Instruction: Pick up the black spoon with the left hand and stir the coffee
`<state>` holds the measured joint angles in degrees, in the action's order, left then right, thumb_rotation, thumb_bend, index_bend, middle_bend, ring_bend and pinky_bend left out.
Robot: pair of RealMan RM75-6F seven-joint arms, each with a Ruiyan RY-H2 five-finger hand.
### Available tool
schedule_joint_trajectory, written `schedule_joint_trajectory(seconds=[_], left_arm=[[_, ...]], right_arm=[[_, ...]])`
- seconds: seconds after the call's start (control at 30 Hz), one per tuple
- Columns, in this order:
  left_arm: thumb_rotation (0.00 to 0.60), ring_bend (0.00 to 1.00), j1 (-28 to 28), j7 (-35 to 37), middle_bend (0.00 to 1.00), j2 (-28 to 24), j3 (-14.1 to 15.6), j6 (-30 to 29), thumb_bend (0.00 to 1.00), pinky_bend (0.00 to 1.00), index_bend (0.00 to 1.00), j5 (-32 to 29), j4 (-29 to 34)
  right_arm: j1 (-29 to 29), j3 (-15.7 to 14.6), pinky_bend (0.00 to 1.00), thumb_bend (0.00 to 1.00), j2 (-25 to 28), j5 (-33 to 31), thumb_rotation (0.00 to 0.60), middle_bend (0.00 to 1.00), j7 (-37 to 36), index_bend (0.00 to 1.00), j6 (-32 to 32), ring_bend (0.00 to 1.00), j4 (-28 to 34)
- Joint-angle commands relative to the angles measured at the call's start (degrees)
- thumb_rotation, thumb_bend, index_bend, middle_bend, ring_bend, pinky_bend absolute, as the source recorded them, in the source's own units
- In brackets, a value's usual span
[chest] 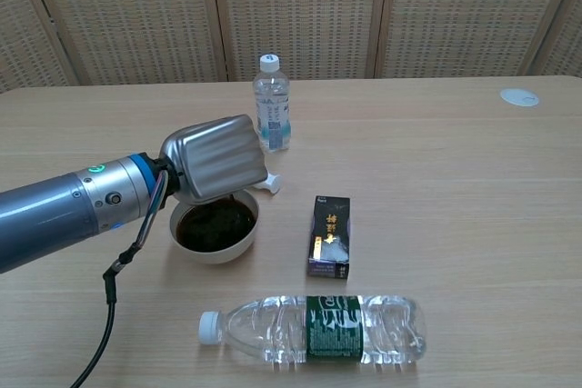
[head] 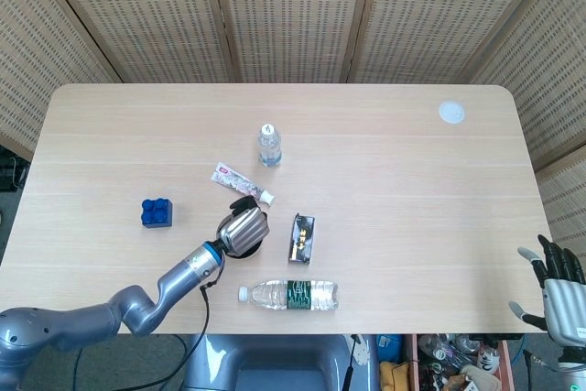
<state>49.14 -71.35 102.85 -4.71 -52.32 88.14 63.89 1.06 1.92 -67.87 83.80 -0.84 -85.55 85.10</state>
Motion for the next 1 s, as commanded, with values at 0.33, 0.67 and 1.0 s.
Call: schedule_joint_trajectory(seconds=[0.33,0.67,1.0], left_arm=[[0.600,0.75,-1.57,2.12,0.78,-2.83,2.37,-0.96,0.39,0.73,0.64,0.00,0.57],[0.600,0.75,-2.40,3.71,0.78,-4.87,4.04,-1.97,0.39,0.73,0.64,1.12,3.95],[0.600,0.75,-0.76,3.01,0.78,-2.61,2.11,-0.77,0.39,0.73,0.64,0.04,3.69]], right_arm=[[-0.31,0.10,0.00,0.19,0.05,0.31,0.600,0.09,0.54,0.22,0.23,0.00,0.53],[-0.45,0.19,0.00,0.19,0.05,0.60,0.600,0.09,0.83,0.22,0.13,0.00,0.80],[-0.26,0.23,0.00,0.19,0.14,0.04,0.600,0.09,0.88,0.22,0.26,0.00,0.72]])
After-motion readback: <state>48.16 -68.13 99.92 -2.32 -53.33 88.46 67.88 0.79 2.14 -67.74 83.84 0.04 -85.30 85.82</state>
